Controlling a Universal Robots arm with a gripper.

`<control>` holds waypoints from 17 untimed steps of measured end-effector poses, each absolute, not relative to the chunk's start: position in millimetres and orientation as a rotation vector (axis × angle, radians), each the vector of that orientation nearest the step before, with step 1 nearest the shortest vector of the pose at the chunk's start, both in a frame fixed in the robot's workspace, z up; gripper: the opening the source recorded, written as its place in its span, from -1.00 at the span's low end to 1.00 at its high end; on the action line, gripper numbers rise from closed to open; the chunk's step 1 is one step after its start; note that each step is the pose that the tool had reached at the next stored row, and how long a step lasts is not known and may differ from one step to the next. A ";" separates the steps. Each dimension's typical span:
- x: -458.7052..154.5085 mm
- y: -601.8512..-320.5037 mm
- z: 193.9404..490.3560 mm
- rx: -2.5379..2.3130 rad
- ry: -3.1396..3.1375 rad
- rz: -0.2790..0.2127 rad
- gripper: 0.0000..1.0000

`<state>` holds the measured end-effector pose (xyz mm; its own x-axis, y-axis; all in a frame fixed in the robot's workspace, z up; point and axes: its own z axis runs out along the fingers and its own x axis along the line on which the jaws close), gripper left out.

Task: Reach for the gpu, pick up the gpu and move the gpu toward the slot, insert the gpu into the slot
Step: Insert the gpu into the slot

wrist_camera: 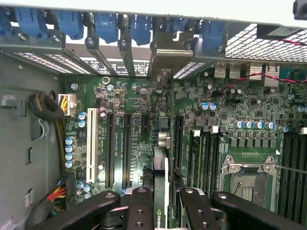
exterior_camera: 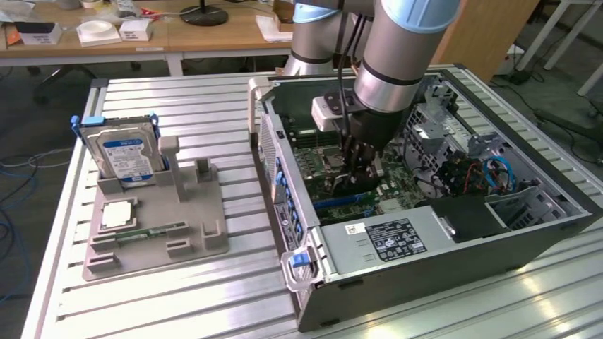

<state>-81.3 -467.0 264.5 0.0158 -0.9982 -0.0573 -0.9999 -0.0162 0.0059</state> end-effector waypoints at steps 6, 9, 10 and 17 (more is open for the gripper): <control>-83.2 -467.0 258.2 -2.213 2.178 0.070 -0.48; -85.7 -467.0 256.7 -2.213 2.178 0.070 -0.48; -85.9 -467.0 256.3 -2.213 2.178 0.070 -0.48; -86.1 -467.0 254.1 -2.213 2.178 0.070 -0.48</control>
<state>-86.1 -467.0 254.1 0.0157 -0.9983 -0.0569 -0.9999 -0.0161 0.0063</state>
